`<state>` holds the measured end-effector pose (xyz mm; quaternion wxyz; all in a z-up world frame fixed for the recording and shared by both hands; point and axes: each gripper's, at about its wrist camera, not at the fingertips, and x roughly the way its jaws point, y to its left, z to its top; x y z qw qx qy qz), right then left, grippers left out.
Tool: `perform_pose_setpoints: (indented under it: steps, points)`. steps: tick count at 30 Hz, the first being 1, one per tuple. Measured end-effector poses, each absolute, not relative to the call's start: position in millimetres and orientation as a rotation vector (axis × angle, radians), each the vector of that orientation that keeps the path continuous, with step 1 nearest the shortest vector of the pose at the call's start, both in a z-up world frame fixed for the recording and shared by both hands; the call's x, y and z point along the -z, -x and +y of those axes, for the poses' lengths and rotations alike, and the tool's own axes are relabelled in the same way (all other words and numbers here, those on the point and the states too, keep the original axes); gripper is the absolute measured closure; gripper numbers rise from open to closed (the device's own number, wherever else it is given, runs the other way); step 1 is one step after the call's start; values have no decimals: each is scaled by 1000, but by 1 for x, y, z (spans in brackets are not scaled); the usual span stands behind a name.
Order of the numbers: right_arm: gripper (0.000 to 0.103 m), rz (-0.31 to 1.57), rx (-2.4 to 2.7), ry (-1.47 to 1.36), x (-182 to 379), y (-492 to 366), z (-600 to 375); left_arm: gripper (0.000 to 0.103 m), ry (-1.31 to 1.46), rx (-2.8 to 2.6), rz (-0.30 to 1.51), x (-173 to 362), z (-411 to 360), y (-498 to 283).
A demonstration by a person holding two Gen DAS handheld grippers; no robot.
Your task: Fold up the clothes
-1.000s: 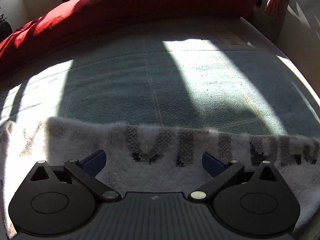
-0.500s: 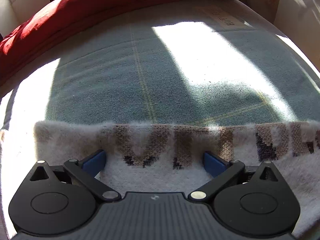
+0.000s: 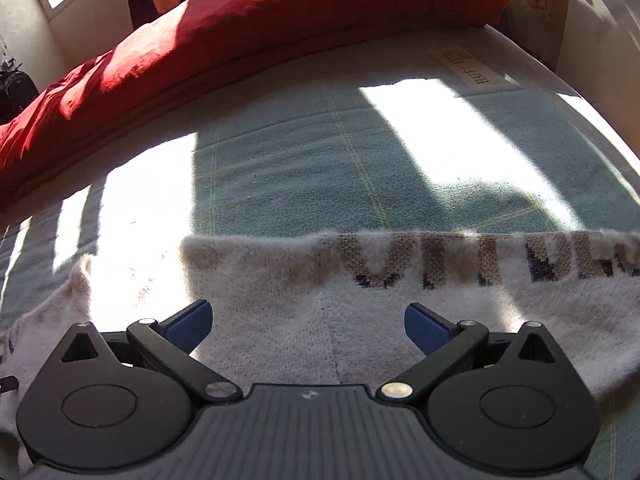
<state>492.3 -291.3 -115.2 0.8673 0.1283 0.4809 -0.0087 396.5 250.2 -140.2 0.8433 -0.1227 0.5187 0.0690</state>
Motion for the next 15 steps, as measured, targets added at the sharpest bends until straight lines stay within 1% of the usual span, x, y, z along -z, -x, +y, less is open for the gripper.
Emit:
perform_pose_setpoints:
  steps: [8, 15]
  points:
    - [0, 1037, -40, -245, 116, -496, -255, 10, 259, -307, 1108, 142, 330, -354]
    - [0, 1073, -49, -210, 116, -497, -237, 10, 234, -447, 1090, 141, 393, -340]
